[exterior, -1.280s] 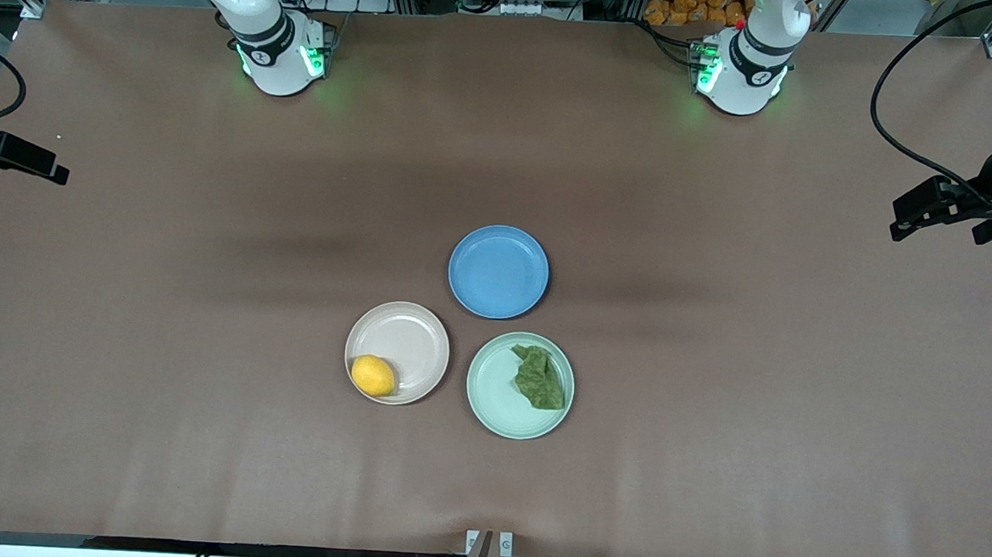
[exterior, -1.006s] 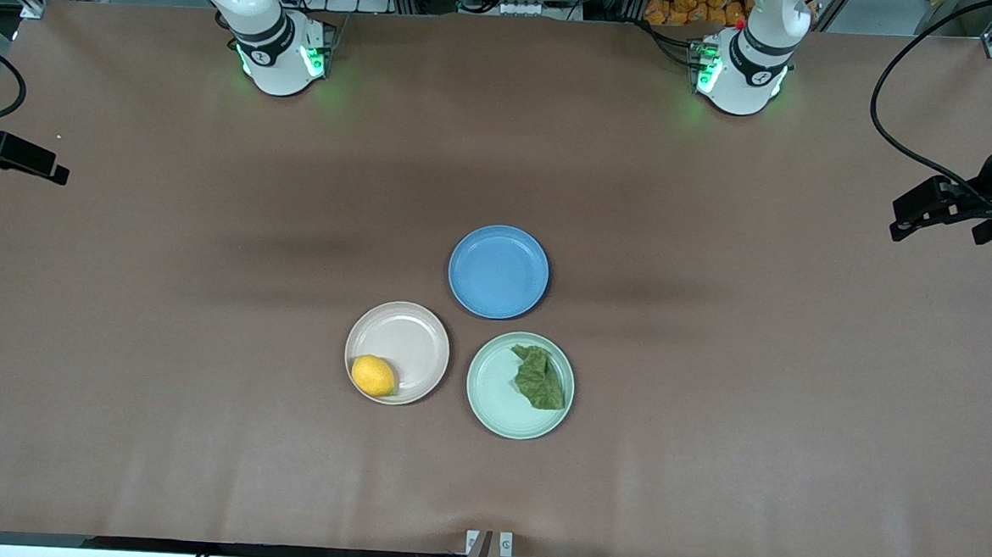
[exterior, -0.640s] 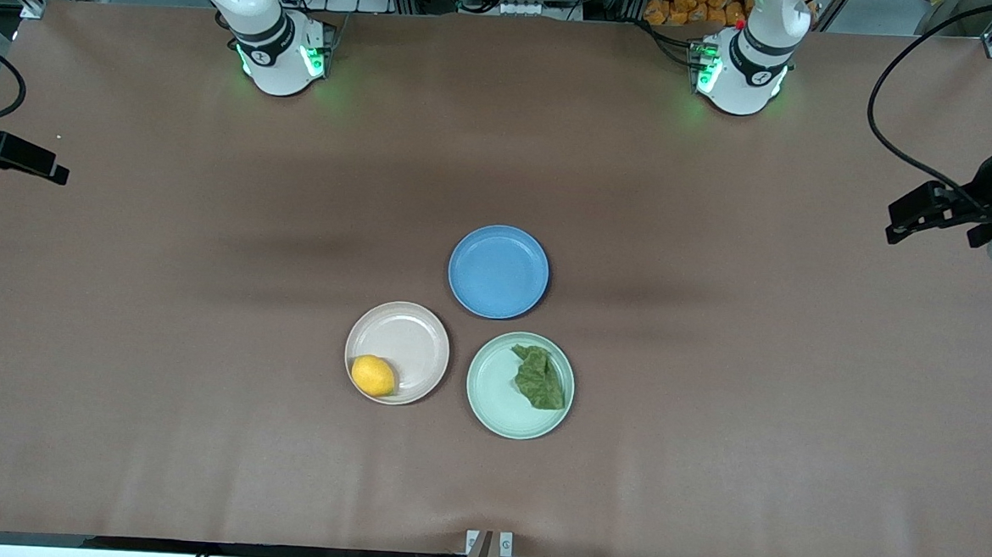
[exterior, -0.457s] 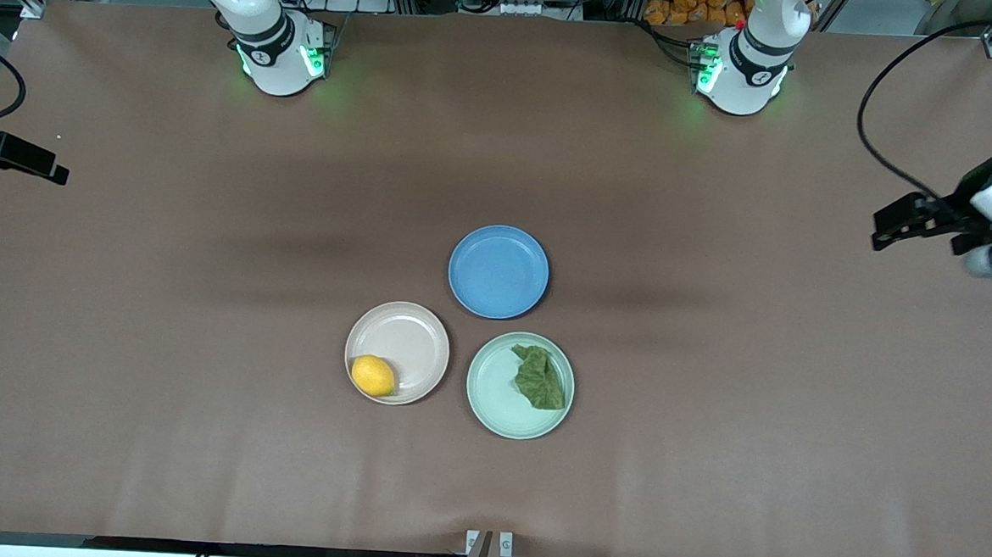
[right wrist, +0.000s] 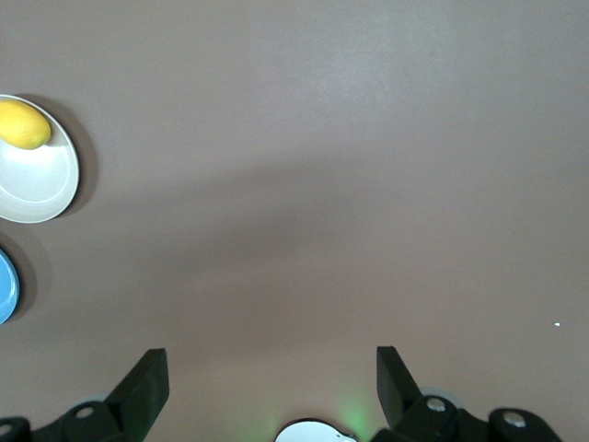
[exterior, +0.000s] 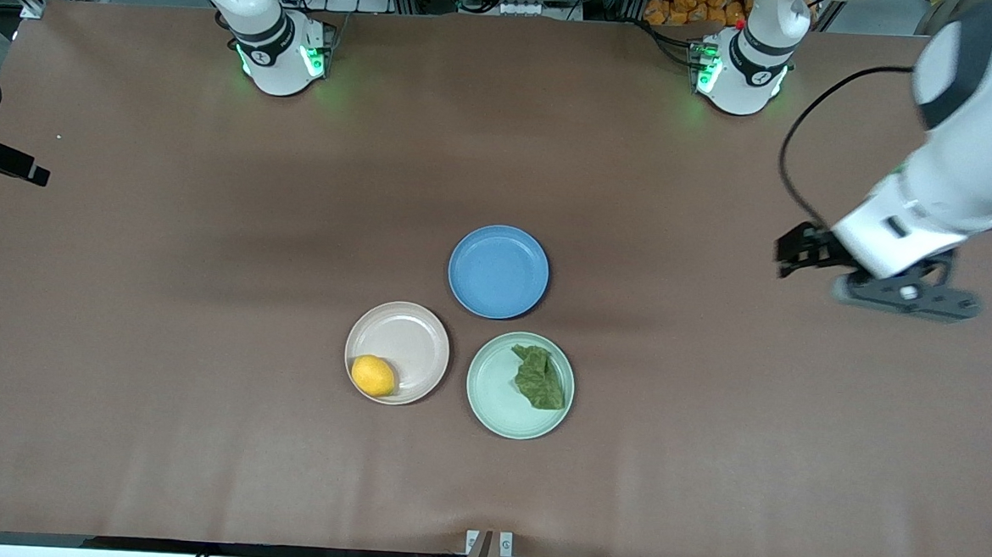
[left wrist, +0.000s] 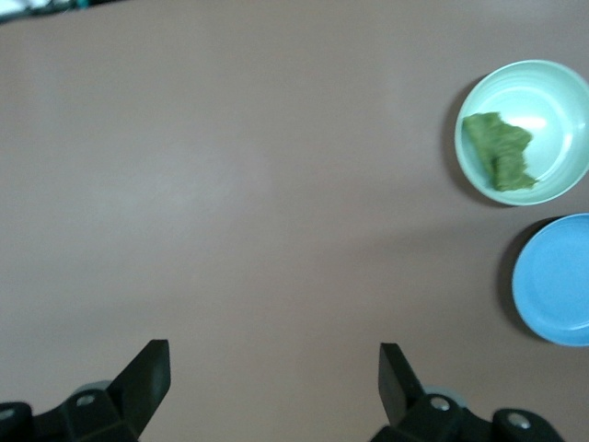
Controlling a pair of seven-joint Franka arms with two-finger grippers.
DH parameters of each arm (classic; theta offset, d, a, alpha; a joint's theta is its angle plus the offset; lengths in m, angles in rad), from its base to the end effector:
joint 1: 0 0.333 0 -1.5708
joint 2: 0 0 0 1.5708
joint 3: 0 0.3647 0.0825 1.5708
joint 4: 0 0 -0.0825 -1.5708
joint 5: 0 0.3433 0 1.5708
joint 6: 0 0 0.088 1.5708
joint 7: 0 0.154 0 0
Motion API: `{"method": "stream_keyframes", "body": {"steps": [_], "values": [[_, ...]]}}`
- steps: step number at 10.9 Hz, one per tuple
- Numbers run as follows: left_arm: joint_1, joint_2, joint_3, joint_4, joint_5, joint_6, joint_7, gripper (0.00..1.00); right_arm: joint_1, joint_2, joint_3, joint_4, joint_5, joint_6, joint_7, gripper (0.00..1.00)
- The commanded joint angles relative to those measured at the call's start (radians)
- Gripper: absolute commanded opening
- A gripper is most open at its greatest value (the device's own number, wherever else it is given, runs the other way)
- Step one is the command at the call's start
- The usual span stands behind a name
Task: Pick lemon and lettuce from plates
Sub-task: 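Move the left gripper over the lettuce while the right gripper approaches the lemon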
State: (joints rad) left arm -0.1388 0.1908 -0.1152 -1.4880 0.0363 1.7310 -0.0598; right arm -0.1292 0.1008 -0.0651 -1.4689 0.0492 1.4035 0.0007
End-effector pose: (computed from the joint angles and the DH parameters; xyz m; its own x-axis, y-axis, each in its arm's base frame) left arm 0.5797 -0.1387 0.5719 0.9793 -0.1951 0.0542 -0.1948 -0.9808 -0.0111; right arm 0.5154 -0.0911 0.6042 0.9690 -0.1838 -0.1651 -0.1932 -0.9802 -0.0425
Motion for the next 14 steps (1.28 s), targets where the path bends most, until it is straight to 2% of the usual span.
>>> {"method": "stream_keyframes", "body": {"steps": [1,5,8,12,14], "values": [[-0.091,0.096,0.008,0.018,-0.015,0.146,0.005,1.0,-0.003,0.013,0.007,0.019,0.001,-0.012,0.005,1.0],[-0.183,0.246,0.008,0.017,0.025,0.361,0.018,1.0,0.009,0.074,0.01,0.022,0.069,0.014,0.004,1.0],[-0.196,0.332,-0.007,0.018,0.027,0.468,0.02,1.0,0.037,0.114,0.01,0.022,0.09,0.051,0.005,1.0],[-0.22,0.462,-0.049,0.02,0.025,0.666,0.037,1.0,0.134,0.268,0.011,0.021,0.115,0.233,0.019,1.0],[-0.249,0.528,-0.047,0.018,0.028,0.772,0.044,1.0,0.176,0.313,0.011,0.021,0.143,0.285,0.018,1.0]]}}
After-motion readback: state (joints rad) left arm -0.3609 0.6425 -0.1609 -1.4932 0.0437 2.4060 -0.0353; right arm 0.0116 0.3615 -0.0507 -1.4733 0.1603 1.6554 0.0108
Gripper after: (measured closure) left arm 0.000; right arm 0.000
